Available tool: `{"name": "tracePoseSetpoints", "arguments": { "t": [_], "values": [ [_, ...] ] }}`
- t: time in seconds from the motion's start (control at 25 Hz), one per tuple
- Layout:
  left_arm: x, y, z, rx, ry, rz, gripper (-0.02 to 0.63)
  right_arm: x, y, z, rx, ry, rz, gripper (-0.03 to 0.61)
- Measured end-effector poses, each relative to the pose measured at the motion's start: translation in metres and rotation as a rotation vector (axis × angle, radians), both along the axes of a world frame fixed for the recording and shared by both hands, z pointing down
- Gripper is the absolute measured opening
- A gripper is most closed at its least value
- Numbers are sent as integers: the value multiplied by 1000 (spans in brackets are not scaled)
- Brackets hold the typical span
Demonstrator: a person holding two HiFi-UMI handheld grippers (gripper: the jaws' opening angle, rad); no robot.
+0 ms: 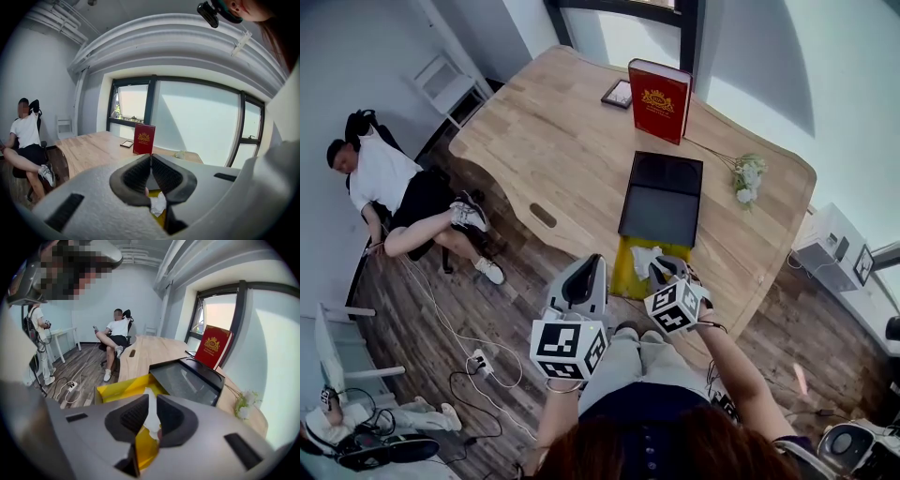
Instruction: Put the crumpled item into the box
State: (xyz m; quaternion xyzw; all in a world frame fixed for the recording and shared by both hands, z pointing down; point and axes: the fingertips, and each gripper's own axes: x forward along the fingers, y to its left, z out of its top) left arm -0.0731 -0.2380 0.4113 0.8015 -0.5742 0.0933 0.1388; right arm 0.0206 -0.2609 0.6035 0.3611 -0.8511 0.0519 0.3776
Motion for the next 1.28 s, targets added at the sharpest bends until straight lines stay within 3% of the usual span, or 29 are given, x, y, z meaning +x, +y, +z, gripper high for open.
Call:
{"name": "tracePoseSetpoints", "arguments": {
  "t": [0.4,0.96,1.28],
  "values": [
    [9,15,-3,12,-4,18,35,8,10,-50,78,-153,133,41],
    [4,54,-19,55,3,120,35,16,48,-100,168,-187,255,26],
    [-3,78,-30,90,12,171,35,10,81,-138,205,-312,338,25]
  ]
}}
